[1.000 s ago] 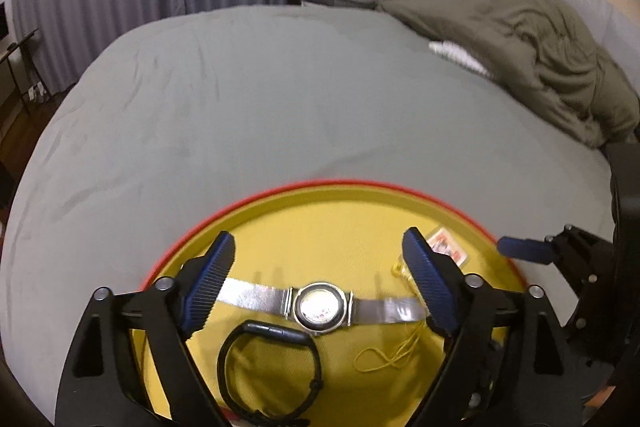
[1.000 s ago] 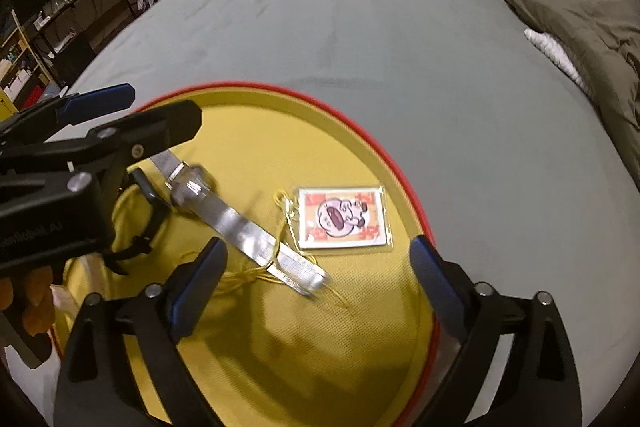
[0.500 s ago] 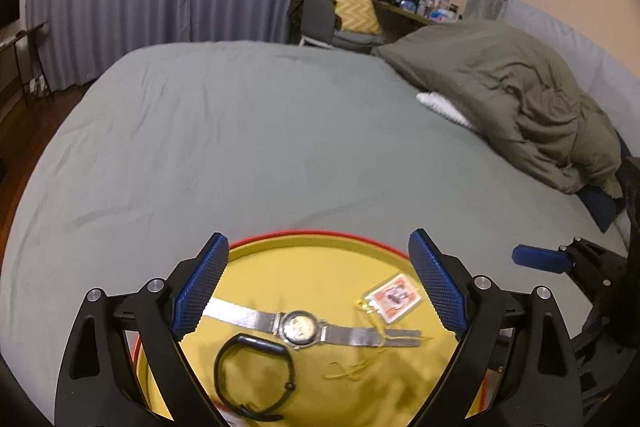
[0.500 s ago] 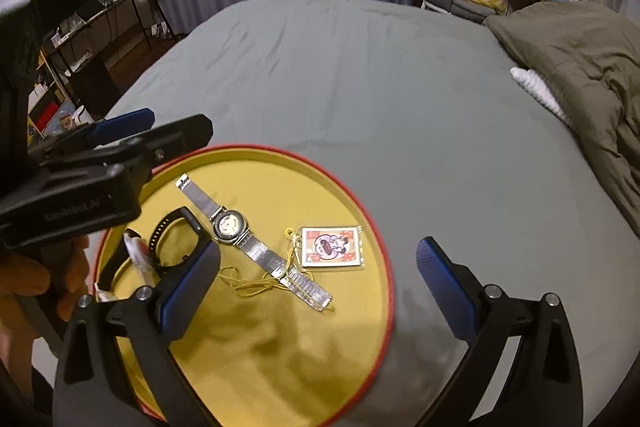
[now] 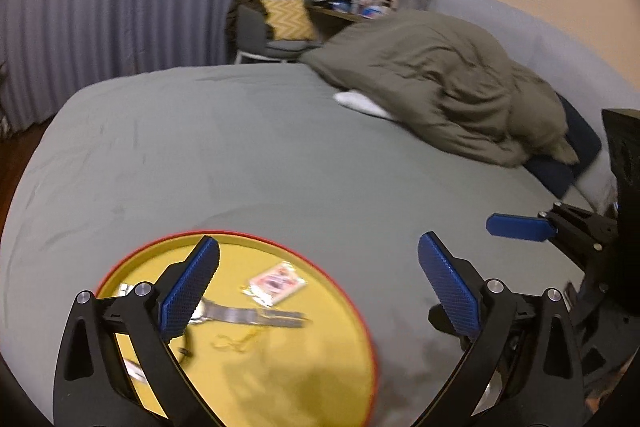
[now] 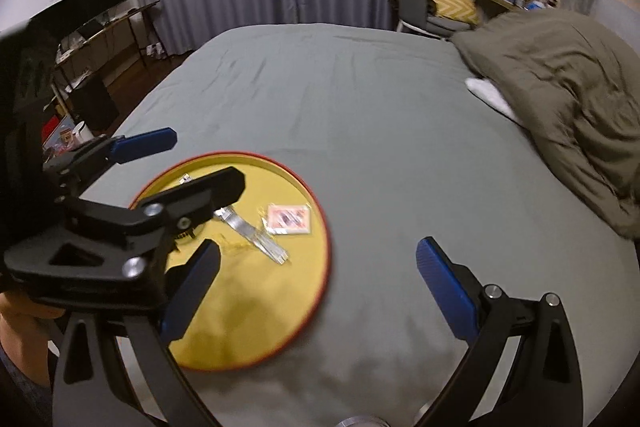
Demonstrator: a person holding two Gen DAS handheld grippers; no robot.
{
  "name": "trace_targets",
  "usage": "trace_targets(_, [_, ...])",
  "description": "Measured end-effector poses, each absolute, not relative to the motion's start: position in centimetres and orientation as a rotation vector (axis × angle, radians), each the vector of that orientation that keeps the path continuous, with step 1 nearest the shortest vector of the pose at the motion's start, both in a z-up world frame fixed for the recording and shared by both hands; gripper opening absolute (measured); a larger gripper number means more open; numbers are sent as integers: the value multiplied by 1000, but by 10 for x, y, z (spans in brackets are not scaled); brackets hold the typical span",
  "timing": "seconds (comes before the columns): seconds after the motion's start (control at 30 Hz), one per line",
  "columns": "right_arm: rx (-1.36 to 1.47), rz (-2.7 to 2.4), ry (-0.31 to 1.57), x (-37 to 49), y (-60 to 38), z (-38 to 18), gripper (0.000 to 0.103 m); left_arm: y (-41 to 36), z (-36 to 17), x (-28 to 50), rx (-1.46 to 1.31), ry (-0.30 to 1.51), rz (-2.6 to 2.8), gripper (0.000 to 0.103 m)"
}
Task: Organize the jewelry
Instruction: 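Grasp a silver badge pin with the left tool while the right tool grasps the pink card pendant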
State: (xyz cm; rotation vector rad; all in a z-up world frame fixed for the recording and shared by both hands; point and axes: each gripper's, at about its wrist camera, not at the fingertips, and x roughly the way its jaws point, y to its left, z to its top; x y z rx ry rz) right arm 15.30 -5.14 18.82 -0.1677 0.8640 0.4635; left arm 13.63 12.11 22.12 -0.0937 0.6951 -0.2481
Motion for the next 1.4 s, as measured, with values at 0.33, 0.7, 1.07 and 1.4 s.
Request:
trace_targets(0.33, [-83, 347, 913, 110, -154, 159, 95, 36, 196, 97, 13, 741, -385, 97])
trace_targets(0.7, [-104, 332, 1015, 55, -204, 115, 95, -31, 151, 44, 158, 817, -553, 97])
trace_targets(1.07, [-75, 325, 1092, 23, -225, 67, 95, -58, 109, -9, 247, 903, -693, 97])
trace_targets(1.4, [-52, 303, 1136, 13, -235, 35, 95, -75, 76, -37, 329, 963, -730, 97])
